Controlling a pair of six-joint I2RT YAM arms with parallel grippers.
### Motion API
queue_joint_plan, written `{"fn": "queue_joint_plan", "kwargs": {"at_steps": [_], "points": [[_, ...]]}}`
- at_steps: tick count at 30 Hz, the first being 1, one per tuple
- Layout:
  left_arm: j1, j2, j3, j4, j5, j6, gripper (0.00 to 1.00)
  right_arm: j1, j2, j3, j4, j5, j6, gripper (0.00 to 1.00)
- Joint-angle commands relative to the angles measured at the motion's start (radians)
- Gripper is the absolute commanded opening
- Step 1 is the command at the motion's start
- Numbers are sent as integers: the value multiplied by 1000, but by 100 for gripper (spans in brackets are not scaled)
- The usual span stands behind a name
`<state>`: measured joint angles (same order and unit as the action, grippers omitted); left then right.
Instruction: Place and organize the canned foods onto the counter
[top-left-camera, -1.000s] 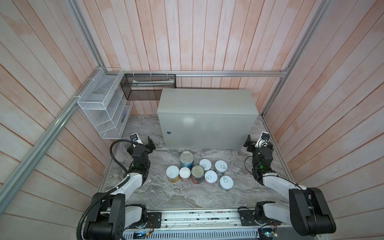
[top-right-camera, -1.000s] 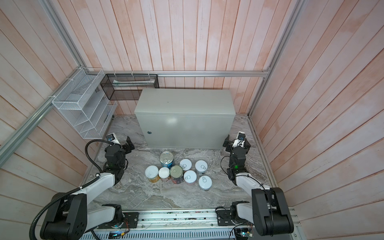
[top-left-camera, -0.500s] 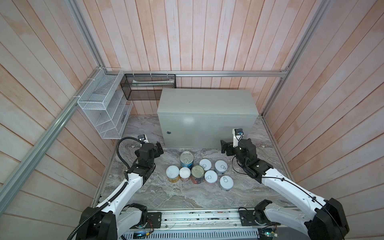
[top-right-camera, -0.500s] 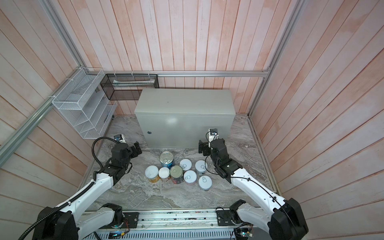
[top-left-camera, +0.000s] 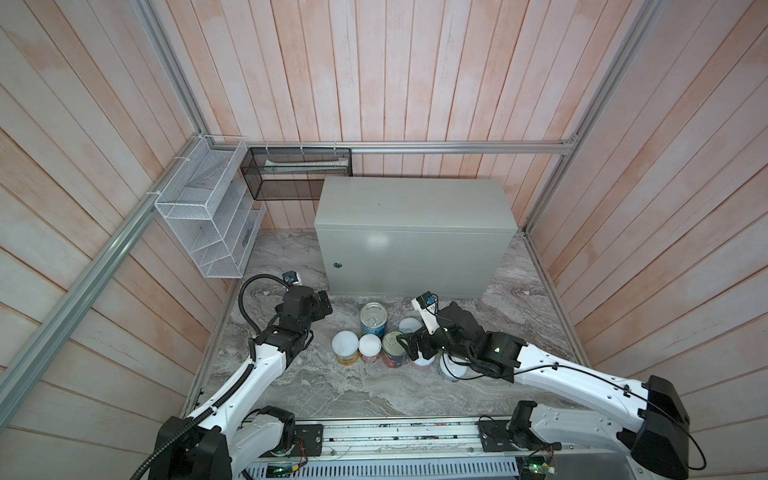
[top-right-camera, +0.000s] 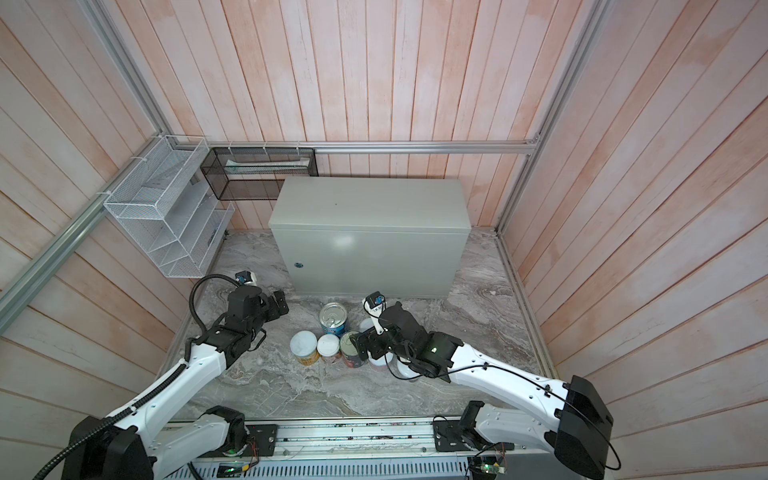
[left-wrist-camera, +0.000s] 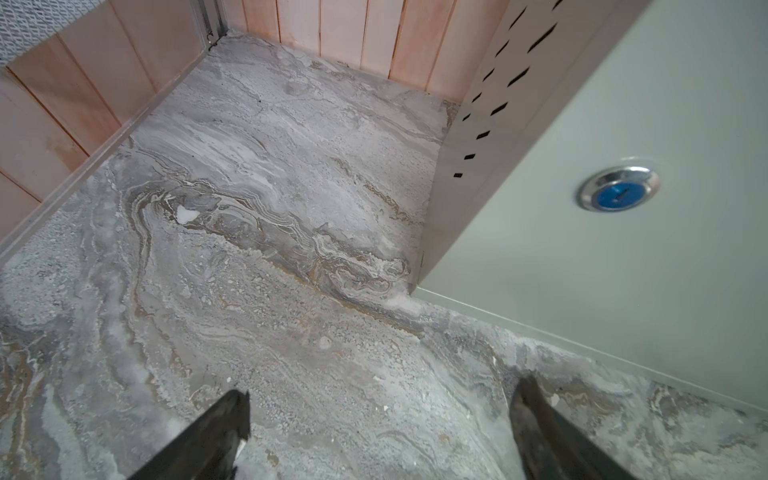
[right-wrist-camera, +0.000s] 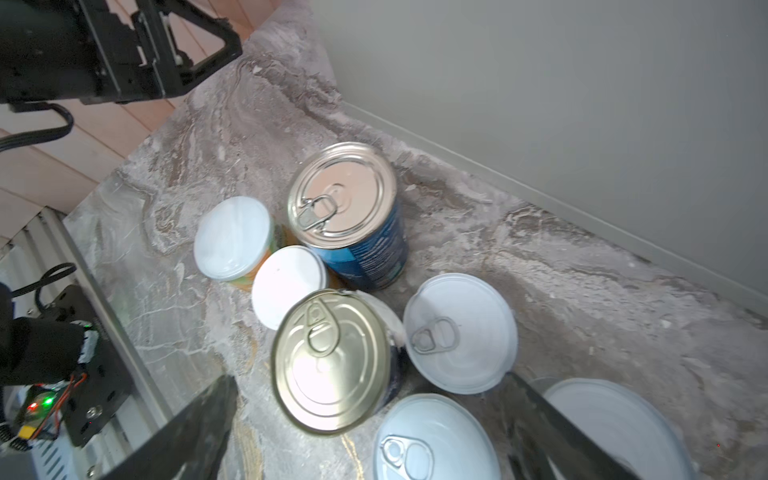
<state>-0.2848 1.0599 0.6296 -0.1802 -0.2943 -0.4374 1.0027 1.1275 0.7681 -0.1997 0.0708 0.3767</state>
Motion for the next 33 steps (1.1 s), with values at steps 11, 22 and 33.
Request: {"fn": "queue_joint_plan", "kwargs": {"at_steps": [11,22,33], "points": [[-8,-104,-31,-51,50,-39,100,131,193,95,-63,98,89,91],[-8,-134,-66,-42,53,-45,100,135,256,100,-49,195,120,84],[-8,-108,-65,-30,60,-40,100,134,293,85,-11,248,152,84]]}}
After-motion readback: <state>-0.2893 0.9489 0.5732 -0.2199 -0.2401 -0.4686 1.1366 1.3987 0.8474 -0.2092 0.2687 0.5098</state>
